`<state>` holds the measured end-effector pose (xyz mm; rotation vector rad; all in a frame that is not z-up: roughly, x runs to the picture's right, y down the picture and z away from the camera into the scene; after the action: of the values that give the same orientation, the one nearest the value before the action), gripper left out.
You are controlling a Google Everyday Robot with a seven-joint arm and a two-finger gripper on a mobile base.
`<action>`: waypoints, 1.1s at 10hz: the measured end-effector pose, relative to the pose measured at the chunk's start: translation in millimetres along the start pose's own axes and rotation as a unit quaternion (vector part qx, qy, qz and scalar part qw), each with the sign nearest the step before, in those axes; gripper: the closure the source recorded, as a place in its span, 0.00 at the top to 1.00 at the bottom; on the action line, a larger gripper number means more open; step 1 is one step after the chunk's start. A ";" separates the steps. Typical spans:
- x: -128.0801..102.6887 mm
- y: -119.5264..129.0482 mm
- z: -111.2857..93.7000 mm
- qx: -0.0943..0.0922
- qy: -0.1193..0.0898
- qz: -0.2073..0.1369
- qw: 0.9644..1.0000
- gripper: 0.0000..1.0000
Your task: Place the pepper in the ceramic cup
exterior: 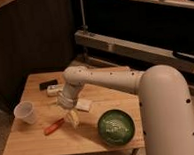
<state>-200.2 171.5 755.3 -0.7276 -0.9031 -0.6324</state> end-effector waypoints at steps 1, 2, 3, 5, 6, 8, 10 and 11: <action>2.6 0.7 1.1 0.009 0.011 -0.007 1.000 1.00; 2.2 -1.2 4.1 0.016 0.019 -0.015 1.000 1.00; 2.3 -3.3 7.8 0.019 0.027 -0.020 0.999 1.00; 7.1 -9.0 19.0 0.021 0.032 -0.019 0.999 1.00; 8.5 -12.2 23.8 0.020 0.031 -0.016 0.999 1.00; 11.7 -17.0 30.6 0.018 0.020 -0.009 1.000 1.00; 16.2 -20.4 38.5 0.016 -0.003 -0.002 1.000 1.00; 18.3 -20.1 41.4 0.016 -0.011 0.000 1.000 1.00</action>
<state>-225.8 188.5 794.2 -0.7072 -0.9312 -0.6091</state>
